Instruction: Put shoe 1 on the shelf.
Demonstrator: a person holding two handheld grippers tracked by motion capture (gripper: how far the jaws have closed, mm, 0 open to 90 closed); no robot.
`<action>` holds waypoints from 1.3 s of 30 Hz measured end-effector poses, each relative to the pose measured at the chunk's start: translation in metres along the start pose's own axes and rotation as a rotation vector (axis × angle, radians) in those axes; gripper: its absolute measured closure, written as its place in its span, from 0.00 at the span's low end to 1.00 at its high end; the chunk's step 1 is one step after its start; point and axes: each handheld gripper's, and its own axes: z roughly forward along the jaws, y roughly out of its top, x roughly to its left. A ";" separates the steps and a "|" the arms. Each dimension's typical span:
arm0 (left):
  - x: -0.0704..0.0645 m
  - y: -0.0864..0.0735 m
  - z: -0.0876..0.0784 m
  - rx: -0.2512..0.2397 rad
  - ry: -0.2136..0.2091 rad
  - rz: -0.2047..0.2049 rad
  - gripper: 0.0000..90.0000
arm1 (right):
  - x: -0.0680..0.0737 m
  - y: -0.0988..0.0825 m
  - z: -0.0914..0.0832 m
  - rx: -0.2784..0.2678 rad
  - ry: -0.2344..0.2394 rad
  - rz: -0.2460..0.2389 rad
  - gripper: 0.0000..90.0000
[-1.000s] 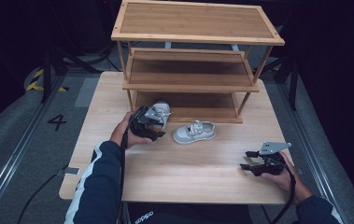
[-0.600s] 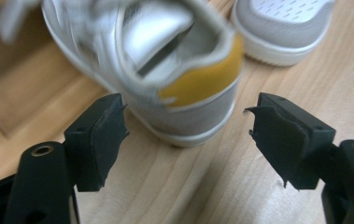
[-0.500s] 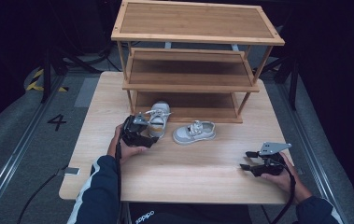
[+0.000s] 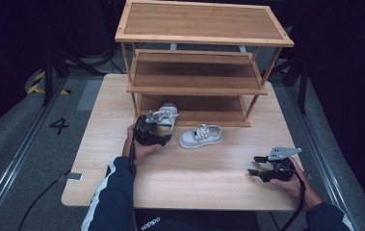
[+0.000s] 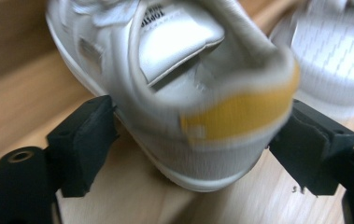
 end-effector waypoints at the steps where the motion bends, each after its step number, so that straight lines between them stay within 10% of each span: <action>1: 0.000 0.000 0.000 0.000 0.000 0.000 0.23 | 0.000 0.000 0.000 0.000 0.000 0.000 0.43; 20: 0.004 0.046 0.053 -0.020 0.063 -0.048 0.29 | -0.001 -0.003 -0.003 -0.003 -0.009 0.009 0.43; 25: 0.007 0.057 0.064 0.005 0.096 -0.012 0.29 | 0.000 -0.004 -0.004 -0.004 -0.012 0.014 0.43; 26: 0.010 0.059 0.063 0.059 0.114 0.047 0.29 | 0.000 -0.004 -0.004 -0.004 -0.012 0.016 0.43; 28: 0.003 0.061 0.073 -0.029 0.109 -0.038 0.29 | 0.000 -0.004 -0.004 -0.006 -0.014 0.016 0.43; 29: 0.009 0.064 0.070 0.068 0.141 0.053 0.29 | 0.000 -0.004 -0.004 -0.008 -0.011 0.017 0.44; 30: 0.009 0.064 0.070 0.068 0.141 0.053 0.29 | 0.000 -0.004 -0.004 -0.008 -0.011 0.017 0.44; 31: 0.001 0.064 0.078 -0.031 0.124 -0.053 0.29 | -0.001 -0.004 -0.004 -0.008 -0.010 0.016 0.44; 33: 0.005 0.065 0.077 0.038 0.143 0.011 0.29 | -0.001 -0.004 -0.004 -0.007 -0.012 0.016 0.43; 39: 0.004 0.064 0.075 0.045 0.148 0.021 0.28 | -0.001 -0.005 -0.004 -0.008 -0.018 0.017 0.42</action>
